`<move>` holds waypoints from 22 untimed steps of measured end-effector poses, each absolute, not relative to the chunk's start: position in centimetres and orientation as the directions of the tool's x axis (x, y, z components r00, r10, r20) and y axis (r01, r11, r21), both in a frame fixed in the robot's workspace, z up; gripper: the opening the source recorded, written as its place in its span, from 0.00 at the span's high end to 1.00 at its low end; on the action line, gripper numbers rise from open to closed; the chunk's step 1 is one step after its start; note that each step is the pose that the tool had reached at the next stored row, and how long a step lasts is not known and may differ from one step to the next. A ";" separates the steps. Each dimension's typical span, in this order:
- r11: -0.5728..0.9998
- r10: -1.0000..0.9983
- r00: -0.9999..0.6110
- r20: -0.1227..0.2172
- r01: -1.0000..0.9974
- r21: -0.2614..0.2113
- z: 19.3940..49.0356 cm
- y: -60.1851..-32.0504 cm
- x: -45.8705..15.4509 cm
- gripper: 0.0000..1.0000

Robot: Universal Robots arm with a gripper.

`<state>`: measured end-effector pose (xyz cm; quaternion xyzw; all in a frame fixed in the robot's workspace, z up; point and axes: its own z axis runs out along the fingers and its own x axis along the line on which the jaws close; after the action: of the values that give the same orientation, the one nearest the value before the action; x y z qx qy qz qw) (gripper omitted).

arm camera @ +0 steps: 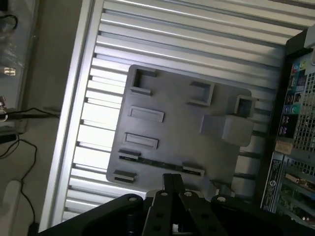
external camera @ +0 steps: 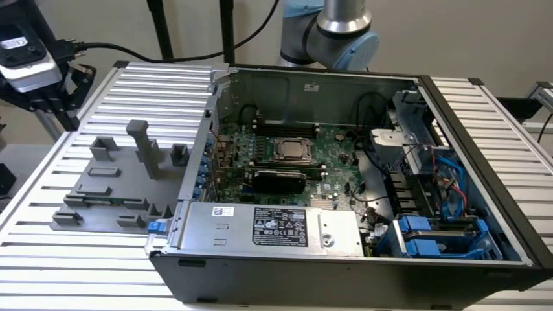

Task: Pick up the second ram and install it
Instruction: 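Pick up the second ram and move it above second insertion slot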

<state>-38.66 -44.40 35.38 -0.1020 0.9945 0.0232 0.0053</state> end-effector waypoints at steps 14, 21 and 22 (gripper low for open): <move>0.895 -0.444 -0.896 -0.015 -0.444 0.045 34.8 -44.4 -38.7 0.89; 0.832 -0.553 -0.833 -0.015 -0.554 0.045 34.5 -44.4 -38.7 0.89; 0.821 -0.568 -0.823 -0.015 -0.568 0.045 34.5 -44.4 -38.7 0.89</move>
<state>-38.66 -44.40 34.47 -0.2978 0.9543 0.0238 0.0005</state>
